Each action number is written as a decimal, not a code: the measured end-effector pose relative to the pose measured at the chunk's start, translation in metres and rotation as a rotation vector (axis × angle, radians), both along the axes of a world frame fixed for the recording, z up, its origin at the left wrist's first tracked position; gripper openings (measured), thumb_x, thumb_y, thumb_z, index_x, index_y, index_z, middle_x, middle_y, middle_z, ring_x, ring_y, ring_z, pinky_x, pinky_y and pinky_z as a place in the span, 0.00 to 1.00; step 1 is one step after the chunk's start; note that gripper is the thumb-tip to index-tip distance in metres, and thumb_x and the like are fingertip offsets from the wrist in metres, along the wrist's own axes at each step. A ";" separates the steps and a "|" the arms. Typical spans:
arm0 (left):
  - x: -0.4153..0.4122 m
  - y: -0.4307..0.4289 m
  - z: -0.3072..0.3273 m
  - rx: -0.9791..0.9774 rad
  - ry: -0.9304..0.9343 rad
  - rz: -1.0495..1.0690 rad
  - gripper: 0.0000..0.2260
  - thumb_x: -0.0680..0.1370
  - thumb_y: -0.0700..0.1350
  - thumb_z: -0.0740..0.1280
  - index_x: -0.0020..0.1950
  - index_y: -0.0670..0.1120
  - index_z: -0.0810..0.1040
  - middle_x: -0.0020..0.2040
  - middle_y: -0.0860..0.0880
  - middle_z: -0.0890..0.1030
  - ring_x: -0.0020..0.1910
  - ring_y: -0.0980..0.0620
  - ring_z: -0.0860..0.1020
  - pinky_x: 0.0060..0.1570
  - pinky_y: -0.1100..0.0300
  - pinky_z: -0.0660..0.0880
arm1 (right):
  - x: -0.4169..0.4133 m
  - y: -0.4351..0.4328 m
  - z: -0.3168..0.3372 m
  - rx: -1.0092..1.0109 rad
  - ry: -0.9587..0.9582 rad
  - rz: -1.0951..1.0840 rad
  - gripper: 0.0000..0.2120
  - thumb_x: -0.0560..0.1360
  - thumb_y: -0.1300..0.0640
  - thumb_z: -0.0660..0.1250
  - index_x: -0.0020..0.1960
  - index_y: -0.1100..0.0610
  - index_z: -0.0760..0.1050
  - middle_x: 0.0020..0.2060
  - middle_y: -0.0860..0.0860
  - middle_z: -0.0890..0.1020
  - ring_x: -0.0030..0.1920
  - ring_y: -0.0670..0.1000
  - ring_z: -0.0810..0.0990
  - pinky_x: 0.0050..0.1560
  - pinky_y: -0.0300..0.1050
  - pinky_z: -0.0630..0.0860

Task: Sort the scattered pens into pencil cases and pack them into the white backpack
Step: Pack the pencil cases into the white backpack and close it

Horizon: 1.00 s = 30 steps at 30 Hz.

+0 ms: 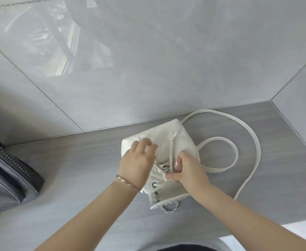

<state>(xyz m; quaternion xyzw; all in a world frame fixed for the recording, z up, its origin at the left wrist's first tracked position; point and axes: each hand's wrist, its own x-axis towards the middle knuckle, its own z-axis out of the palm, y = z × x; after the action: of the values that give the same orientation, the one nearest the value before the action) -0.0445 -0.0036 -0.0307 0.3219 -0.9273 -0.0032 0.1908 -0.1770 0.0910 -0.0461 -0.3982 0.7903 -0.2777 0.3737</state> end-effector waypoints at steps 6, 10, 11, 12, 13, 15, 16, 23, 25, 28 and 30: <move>-0.007 0.013 -0.023 0.720 -0.031 -0.095 0.10 0.75 0.36 0.61 0.54 0.40 0.78 0.45 0.46 0.76 0.37 0.48 0.79 0.39 0.61 0.78 | -0.002 0.012 0.005 -0.062 -0.054 0.051 0.13 0.66 0.52 0.75 0.34 0.54 0.72 0.31 0.47 0.76 0.30 0.43 0.71 0.33 0.33 0.67; -0.006 -0.002 -0.012 1.004 0.017 0.020 0.08 0.77 0.37 0.61 0.50 0.44 0.80 0.35 0.59 0.75 0.26 0.66 0.75 0.36 0.75 0.72 | -0.010 0.041 0.008 0.014 -0.015 0.338 0.21 0.58 0.35 0.70 0.43 0.48 0.78 0.40 0.39 0.77 0.43 0.36 0.75 0.44 0.30 0.69; -0.007 -0.005 -0.008 1.040 -0.002 0.025 0.08 0.78 0.41 0.61 0.47 0.48 0.80 0.34 0.60 0.76 0.26 0.67 0.75 0.37 0.75 0.71 | -0.011 0.046 0.005 0.022 0.075 0.421 0.23 0.58 0.32 0.66 0.44 0.47 0.79 0.40 0.35 0.76 0.44 0.35 0.74 0.45 0.32 0.69; -0.008 -0.006 -0.005 1.086 -0.024 0.036 0.08 0.78 0.45 0.61 0.43 0.51 0.79 0.34 0.58 0.77 0.28 0.66 0.75 0.40 0.73 0.71 | -0.012 0.050 0.003 -0.001 0.125 0.436 0.22 0.60 0.33 0.64 0.43 0.47 0.80 0.38 0.33 0.75 0.43 0.33 0.73 0.44 0.32 0.67; -0.008 -0.007 -0.004 1.141 -0.035 0.056 0.09 0.78 0.50 0.60 0.41 0.54 0.78 0.35 0.55 0.79 0.30 0.64 0.76 0.43 0.69 0.72 | -0.011 0.050 0.000 -0.035 0.126 0.414 0.19 0.62 0.35 0.64 0.43 0.47 0.80 0.38 0.32 0.75 0.42 0.32 0.72 0.42 0.30 0.65; -0.007 -0.007 -0.002 1.216 -0.027 0.085 0.12 0.77 0.58 0.57 0.43 0.57 0.79 0.43 0.49 0.83 0.38 0.57 0.78 0.48 0.63 0.73 | -0.012 0.044 0.005 -0.136 0.141 0.372 0.14 0.65 0.39 0.63 0.42 0.47 0.79 0.36 0.37 0.76 0.41 0.36 0.73 0.38 0.31 0.65; -0.005 -0.006 -0.001 1.221 -0.024 0.089 0.14 0.77 0.58 0.56 0.47 0.56 0.79 0.46 0.48 0.84 0.42 0.56 0.78 0.49 0.63 0.73 | -0.012 0.036 0.010 -0.171 0.168 0.381 0.12 0.67 0.41 0.65 0.40 0.48 0.79 0.35 0.42 0.76 0.41 0.39 0.73 0.37 0.33 0.65; 0.005 -0.010 0.008 1.306 -0.045 0.089 0.21 0.74 0.64 0.57 0.54 0.52 0.80 0.50 0.54 0.80 0.52 0.56 0.76 0.57 0.63 0.69 | -0.010 -0.011 0.027 -0.186 -0.027 0.303 0.04 0.65 0.59 0.75 0.39 0.56 0.83 0.27 0.46 0.71 0.35 0.42 0.71 0.34 0.32 0.65; 0.005 -0.012 0.006 1.290 -0.122 0.070 0.18 0.70 0.63 0.63 0.53 0.55 0.79 0.48 0.53 0.81 0.51 0.55 0.77 0.56 0.61 0.71 | -0.015 -0.022 0.022 -0.169 -0.054 0.257 0.04 0.63 0.62 0.76 0.37 0.58 0.83 0.29 0.47 0.72 0.33 0.42 0.71 0.33 0.32 0.65; 0.001 -0.011 0.004 1.243 -0.133 0.048 0.11 0.71 0.51 0.71 0.53 0.55 0.80 0.43 0.56 0.81 0.49 0.55 0.78 0.53 0.63 0.73 | -0.026 -0.025 0.016 -0.127 -0.139 0.273 0.09 0.62 0.64 0.77 0.35 0.51 0.82 0.33 0.46 0.76 0.34 0.39 0.74 0.36 0.30 0.67; 0.000 -0.010 0.002 1.254 -0.113 0.036 0.11 0.70 0.49 0.72 0.52 0.54 0.80 0.38 0.60 0.79 0.44 0.58 0.78 0.50 0.65 0.73 | -0.031 -0.023 0.013 -0.113 -0.204 0.293 0.12 0.64 0.64 0.76 0.35 0.47 0.81 0.35 0.46 0.77 0.36 0.39 0.75 0.38 0.29 0.68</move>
<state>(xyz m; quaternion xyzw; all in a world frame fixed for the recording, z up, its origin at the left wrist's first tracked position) -0.0450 -0.0135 -0.0288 0.3876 -0.7523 -0.5261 -0.0835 -0.2083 0.0684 -0.0326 -0.4993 0.6650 -0.3030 0.4654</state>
